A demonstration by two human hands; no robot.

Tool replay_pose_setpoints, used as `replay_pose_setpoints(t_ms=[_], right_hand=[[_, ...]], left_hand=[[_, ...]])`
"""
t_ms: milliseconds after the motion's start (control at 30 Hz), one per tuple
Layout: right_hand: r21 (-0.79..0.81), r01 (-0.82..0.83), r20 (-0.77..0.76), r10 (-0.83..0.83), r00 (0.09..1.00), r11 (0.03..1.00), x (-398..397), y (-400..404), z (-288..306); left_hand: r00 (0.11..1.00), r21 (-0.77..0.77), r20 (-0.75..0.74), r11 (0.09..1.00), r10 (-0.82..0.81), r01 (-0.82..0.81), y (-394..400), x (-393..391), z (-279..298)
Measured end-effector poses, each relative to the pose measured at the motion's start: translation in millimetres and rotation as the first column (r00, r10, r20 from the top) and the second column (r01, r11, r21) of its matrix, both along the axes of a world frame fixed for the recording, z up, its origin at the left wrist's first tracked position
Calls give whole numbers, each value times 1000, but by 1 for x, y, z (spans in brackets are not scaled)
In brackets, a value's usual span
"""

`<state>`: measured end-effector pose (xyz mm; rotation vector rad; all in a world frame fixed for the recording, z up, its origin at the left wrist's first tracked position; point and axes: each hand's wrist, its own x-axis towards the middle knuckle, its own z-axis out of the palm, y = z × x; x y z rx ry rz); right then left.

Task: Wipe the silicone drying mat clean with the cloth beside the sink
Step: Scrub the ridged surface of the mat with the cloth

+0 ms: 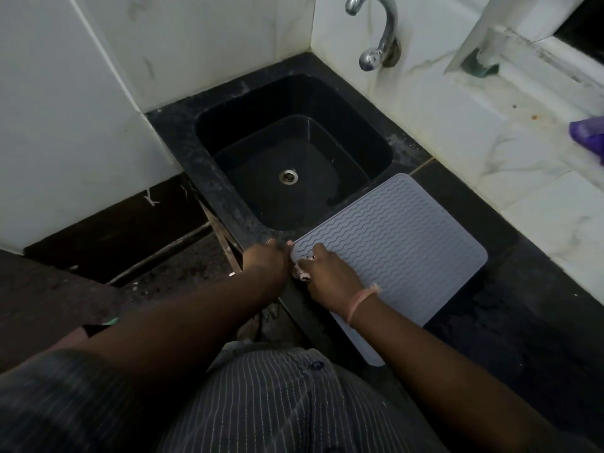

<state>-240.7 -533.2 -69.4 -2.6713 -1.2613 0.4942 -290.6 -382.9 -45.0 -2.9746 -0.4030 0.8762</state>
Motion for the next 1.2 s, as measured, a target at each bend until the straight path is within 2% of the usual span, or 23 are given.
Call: replay_pose_setpoints(t_ms=[233, 333, 433, 500, 600, 700, 900, 1133, 1200], right_hand=[[-4, 38, -199, -38, 979, 999, -20, -75, 2], [34, 63, -272, -52, 961, 997, -17, -83, 6], [97, 135, -268, -105, 958, 986, -4, -73, 8], [157, 213, -248, -170, 954, 964, -2, -67, 2], [166, 166, -176, -136, 975, 972, -10, -63, -6], [148, 158, -142, -137, 980, 976, -19, -69, -7], [87, 198, -212, -176, 961, 976, -39, -96, -4], [62, 298, -289, -269, 919, 953, -61, -116, 2], [65, 298, -269, -271, 924, 952, -57, -113, 6]], left_hand=[[999, -19, -9, 999, 39, -39, -6, 3, 1], [999, -38, 7, 998, 54, -53, -8, 3, 4], [998, -105, 50, 994, 48, -42, -14, -9, 4], [994, -126, 103, 991, -19, 32, -26, -20, -3], [986, -141, 117, 981, -120, 137, -40, -28, -23], [990, -147, 82, 981, -115, 127, -44, -24, -33], [989, -118, 82, 984, -123, 132, -47, -25, -36], [997, -166, 44, 984, -56, 62, -53, -21, -35], [997, -206, 64, 977, -42, 55, -58, -21, -34]])
